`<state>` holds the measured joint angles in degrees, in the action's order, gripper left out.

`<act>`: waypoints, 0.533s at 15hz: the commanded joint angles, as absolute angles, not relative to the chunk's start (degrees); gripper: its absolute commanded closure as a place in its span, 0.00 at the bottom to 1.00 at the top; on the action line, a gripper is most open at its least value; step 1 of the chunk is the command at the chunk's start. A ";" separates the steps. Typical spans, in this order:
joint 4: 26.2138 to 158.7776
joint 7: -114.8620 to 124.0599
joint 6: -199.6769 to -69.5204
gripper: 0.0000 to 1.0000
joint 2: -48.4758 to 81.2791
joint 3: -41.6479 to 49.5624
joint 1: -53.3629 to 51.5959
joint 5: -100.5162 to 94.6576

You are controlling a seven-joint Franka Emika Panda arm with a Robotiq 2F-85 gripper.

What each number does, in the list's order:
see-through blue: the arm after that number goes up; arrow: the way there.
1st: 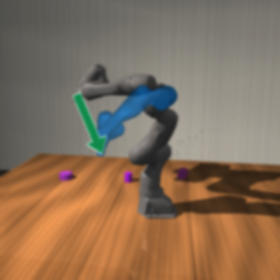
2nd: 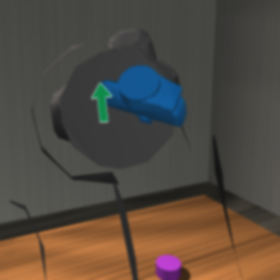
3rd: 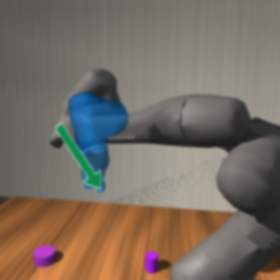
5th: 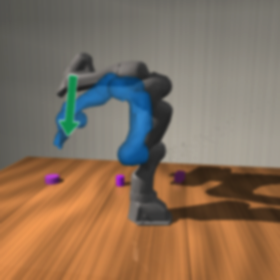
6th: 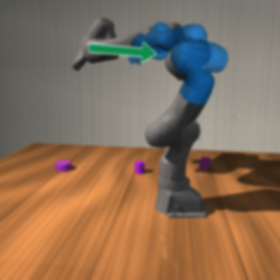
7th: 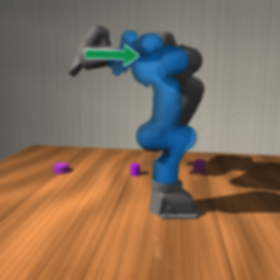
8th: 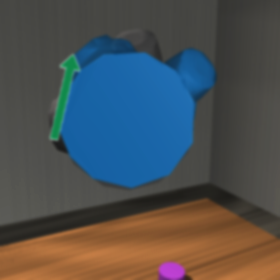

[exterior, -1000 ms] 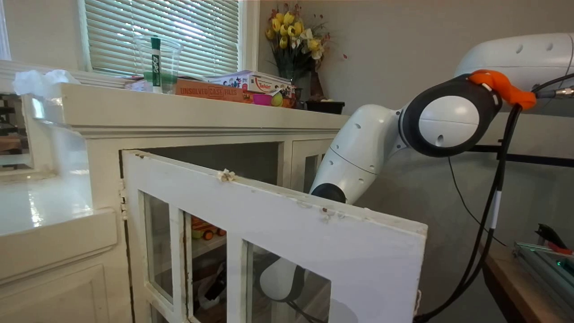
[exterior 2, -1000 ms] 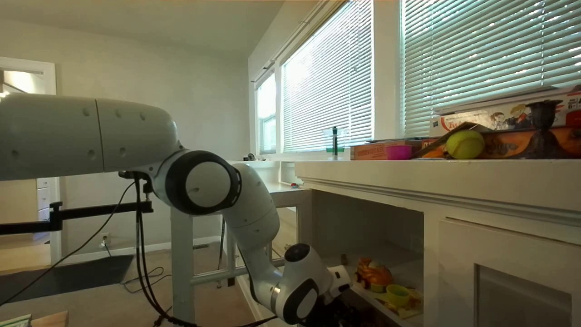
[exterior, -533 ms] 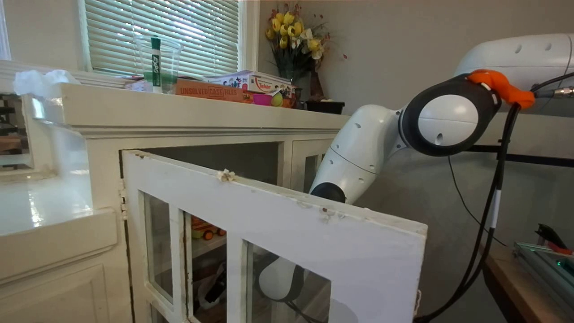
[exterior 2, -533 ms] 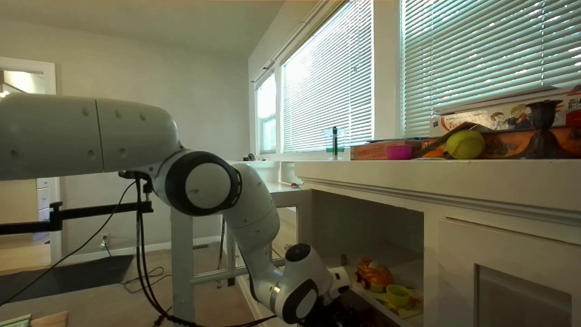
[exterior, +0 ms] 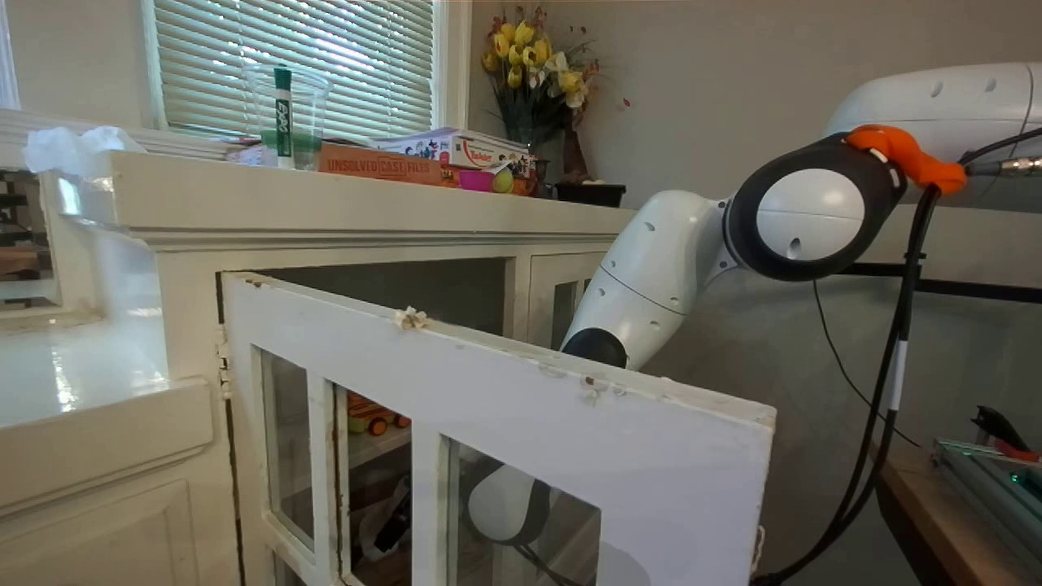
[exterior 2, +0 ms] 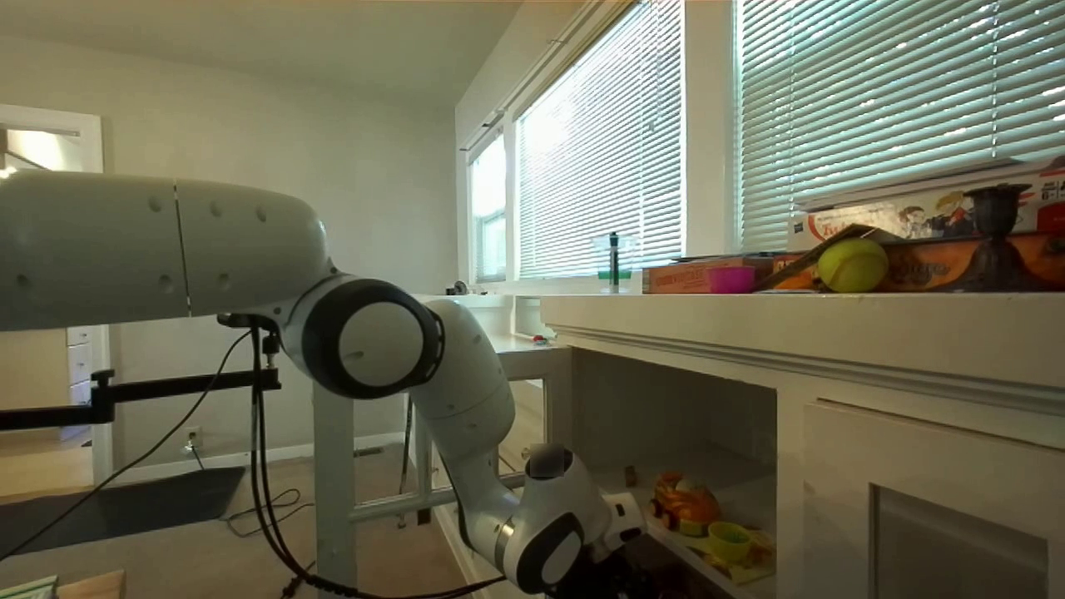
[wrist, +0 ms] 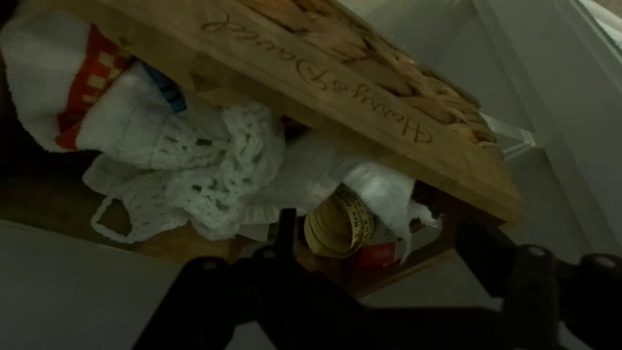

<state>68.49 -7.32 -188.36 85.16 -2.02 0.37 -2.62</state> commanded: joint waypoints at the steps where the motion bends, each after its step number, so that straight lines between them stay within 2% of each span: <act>1: 68.44 -7.01 -187.57 0.47 85.16 -3.45 1.75 -4.37; 8: 68.32 -7.13 -187.54 0.95 85.16 -3.66 2.13 -4.48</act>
<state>68.50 -7.32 -188.35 85.16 -2.62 1.22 -2.62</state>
